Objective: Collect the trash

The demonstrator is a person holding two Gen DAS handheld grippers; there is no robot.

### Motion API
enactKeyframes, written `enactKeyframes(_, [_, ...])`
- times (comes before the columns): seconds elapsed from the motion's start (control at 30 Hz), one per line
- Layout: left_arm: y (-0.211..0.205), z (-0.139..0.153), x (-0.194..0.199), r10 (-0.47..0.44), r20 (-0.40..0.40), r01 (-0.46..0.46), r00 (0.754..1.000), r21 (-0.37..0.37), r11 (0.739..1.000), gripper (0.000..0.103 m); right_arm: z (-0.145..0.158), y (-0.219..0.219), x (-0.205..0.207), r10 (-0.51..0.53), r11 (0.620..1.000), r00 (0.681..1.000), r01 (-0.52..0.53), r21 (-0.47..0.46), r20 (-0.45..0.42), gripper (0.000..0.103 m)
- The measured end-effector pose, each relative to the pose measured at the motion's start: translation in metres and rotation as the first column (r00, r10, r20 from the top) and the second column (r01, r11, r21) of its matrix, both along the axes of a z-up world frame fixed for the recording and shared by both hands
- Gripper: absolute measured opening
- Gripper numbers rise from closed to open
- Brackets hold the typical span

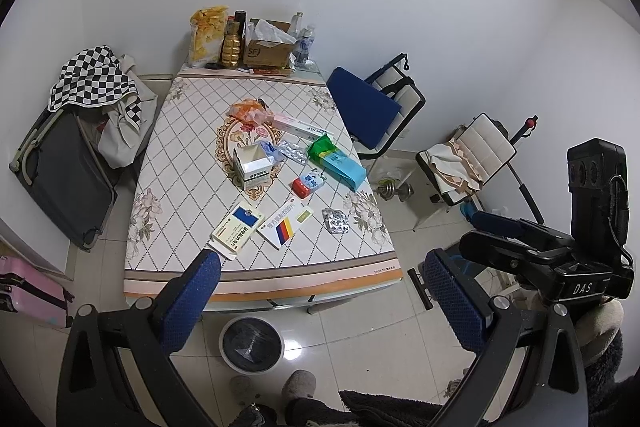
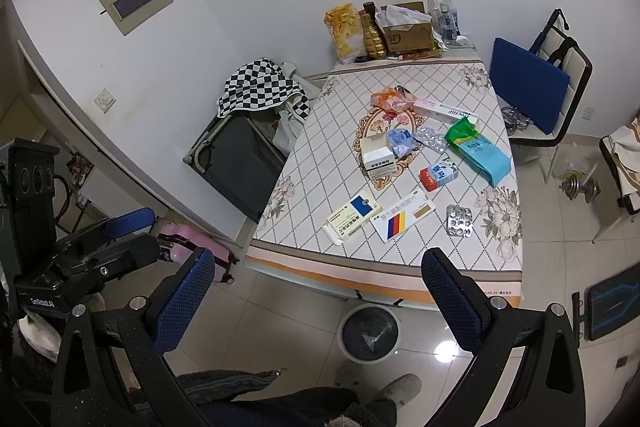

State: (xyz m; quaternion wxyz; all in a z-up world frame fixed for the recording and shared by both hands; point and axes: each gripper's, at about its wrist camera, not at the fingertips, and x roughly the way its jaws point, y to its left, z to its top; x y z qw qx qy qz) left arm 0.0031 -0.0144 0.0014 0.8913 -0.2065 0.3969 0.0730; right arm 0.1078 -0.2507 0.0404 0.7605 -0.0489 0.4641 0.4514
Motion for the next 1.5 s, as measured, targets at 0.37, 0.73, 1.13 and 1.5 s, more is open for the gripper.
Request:
enactKeyframes(0.37, [-0.001,-0.001,-0.001,0.002,0.002,-0.002,1.000,0.000,1.000,0.103,-0.002,0.004,-0.004,0.007,1.000,1.000,-0.007,-0.001,-0.003,0.103])
enactKeyframes(0.73, [-0.002,-0.001,0.000,0.002,0.002,-0.002,1.000,-0.001,1.000,0.103,-0.004,0.005,-0.005,0.004,1.000,1.000,-0.004,0.003,-0.001,0.103])
enactKeyframes(1.13, [-0.002,-0.002,-0.001,0.003,0.005,-0.003,1.000,-0.001,1.000,0.103,-0.005,0.005,-0.005,0.002,1.000,1.000,-0.002,0.005,-0.004,0.103])
enactKeyframes(1.5, [-0.004,-0.069,0.057,0.185,-0.117,-0.118,0.976,0.429,0.896,0.103,-0.043,0.015,0.023,-0.199,0.968,0.978,0.206,-0.147,0.060,0.103])
